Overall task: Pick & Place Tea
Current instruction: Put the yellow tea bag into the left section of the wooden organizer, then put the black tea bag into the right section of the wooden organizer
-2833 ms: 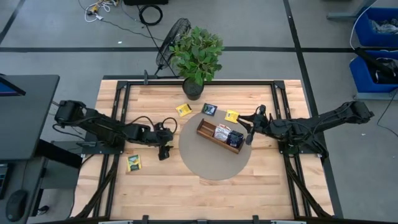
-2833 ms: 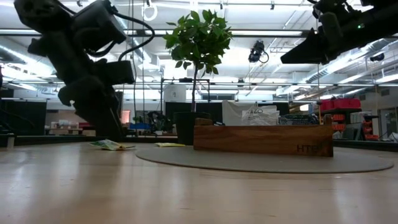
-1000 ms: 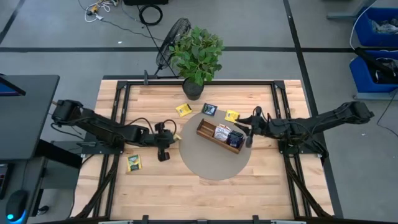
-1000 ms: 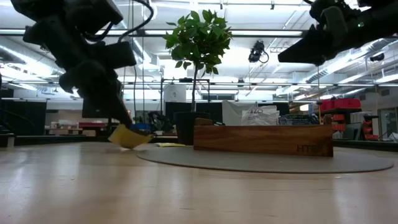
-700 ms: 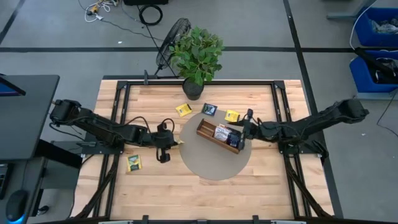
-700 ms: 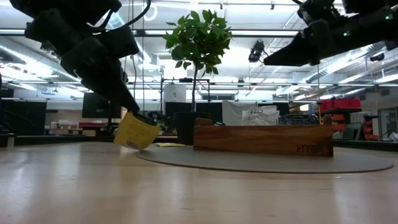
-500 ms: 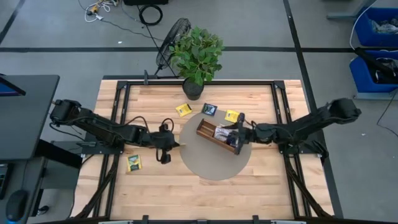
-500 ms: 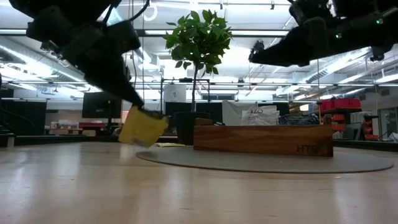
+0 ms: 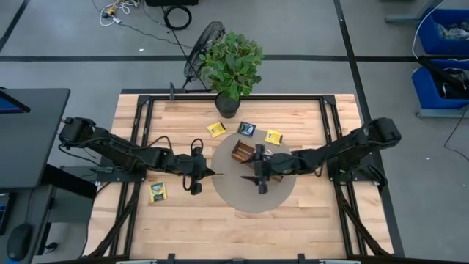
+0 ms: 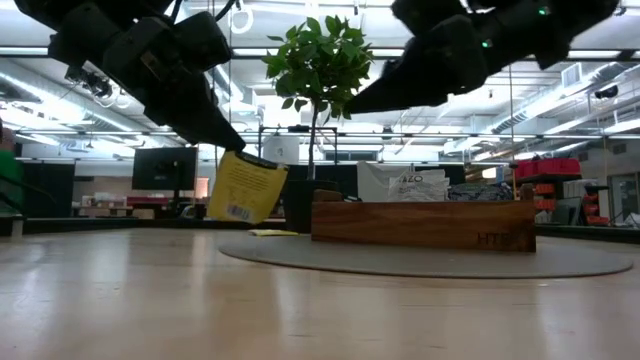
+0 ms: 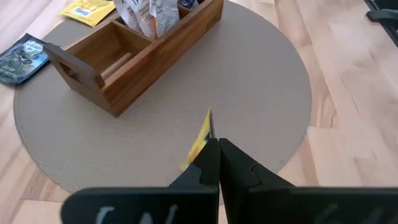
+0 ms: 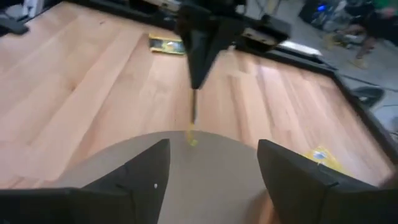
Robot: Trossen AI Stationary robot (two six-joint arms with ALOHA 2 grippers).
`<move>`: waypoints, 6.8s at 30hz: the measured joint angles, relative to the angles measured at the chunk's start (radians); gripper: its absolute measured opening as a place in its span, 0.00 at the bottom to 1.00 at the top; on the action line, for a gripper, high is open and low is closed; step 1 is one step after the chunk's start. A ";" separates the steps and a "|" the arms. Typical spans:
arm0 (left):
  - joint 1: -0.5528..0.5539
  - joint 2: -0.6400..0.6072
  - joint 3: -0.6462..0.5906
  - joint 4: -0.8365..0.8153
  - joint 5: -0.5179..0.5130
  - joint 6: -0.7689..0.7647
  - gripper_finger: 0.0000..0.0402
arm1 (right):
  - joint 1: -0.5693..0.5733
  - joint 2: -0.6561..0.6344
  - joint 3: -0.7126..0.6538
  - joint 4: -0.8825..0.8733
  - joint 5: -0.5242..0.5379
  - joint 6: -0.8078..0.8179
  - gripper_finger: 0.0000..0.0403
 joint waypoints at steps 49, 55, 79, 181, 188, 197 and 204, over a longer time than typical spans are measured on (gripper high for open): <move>0.001 0.001 0.000 0.081 0.000 0.076 0.00 | -0.091 0.324 0.318 -0.124 -0.125 0.046 0.40; 0.001 0.001 0.000 0.105 0.000 0.081 0.00 | -0.104 0.324 0.318 -0.133 -0.168 0.044 0.10; 0.002 0.001 0.000 -0.027 -0.271 0.107 0.31 | -0.195 0.122 0.376 -0.557 -0.158 0.181 0.00; 0.338 0.001 -0.001 0.090 -0.102 0.210 0.33 | -0.717 -0.108 0.144 -0.581 -0.391 0.308 0.41; 0.421 0.001 0.000 0.125 -0.099 0.239 0.33 | -0.785 0.044 0.339 -0.833 -0.457 0.300 0.41; 0.433 0.001 -0.001 0.163 -0.094 0.248 0.33 | -0.746 0.251 0.551 -0.937 -0.402 0.155 0.41; 0.433 0.001 -0.001 0.163 -0.083 0.263 0.33 | -0.722 0.364 0.661 -1.023 -0.386 0.135 0.41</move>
